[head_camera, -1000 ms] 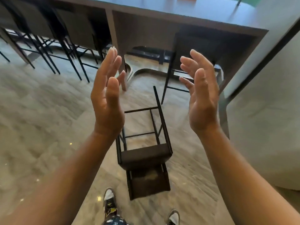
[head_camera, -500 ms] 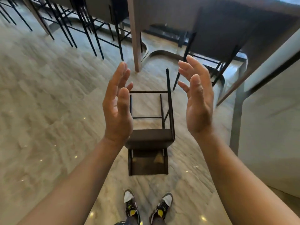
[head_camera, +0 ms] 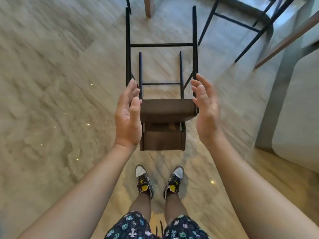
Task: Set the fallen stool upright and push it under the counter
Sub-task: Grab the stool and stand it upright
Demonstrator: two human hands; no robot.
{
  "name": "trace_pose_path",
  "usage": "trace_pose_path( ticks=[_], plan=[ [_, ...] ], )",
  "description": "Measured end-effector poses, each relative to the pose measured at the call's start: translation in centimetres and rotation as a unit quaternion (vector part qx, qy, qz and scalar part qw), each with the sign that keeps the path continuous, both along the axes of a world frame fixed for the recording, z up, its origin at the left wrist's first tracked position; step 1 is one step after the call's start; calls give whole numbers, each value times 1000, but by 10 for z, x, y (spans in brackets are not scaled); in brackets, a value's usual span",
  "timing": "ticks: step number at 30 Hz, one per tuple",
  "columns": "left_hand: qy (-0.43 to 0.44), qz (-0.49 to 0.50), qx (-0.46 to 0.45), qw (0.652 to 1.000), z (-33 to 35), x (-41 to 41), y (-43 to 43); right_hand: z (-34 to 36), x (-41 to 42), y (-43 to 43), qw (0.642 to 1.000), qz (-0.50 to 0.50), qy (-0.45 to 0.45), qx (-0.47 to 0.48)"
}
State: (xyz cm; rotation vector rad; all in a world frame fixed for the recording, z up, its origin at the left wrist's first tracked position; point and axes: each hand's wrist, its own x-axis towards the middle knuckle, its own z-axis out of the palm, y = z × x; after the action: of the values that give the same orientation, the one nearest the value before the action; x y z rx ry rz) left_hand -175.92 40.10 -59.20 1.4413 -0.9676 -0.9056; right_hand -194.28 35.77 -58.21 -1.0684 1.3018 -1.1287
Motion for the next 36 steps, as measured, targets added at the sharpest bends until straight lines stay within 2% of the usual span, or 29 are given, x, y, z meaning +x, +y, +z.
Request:
trace_pose_path(
  ticks=[6, 9, 16, 20, 23, 26, 30, 34, 36],
  plan=[
    [-10, 22, 92, 995, -147, -5, 25, -141, -11, 25, 994, -11, 42, 102],
    [-26, 0, 142, 989, -223, -9, 45, -212, -15, 45, 989, 7, 61, 138],
    [-37, -38, 265, 963, -396, -7, 73, -386, -18, 69, 965, 47, 129, 223],
    [-68, -43, 321, 944, -493, 4, 77, -486, -23, 71, 947, 45, 171, 267],
    [-56, -63, 356, 931, -563, 13, 79, -556, -28, 72, 940, 38, 186, 282],
    [-52, -50, 387, 919, -617, 19, 81, -611, -34, 72, 928, 49, 231, 289],
    [-127, -7, 434, 892, -670, 27, 89, -665, -38, 77, 905, 61, 304, 293],
    [-174, 18, 473, 864, -704, 34, 90, -700, -38, 81, 866, 55, 373, 328],
    [-170, 27, 496, 851, -714, 35, 88, -712, -41, 81, 842, 45, 408, 351]
  ],
)
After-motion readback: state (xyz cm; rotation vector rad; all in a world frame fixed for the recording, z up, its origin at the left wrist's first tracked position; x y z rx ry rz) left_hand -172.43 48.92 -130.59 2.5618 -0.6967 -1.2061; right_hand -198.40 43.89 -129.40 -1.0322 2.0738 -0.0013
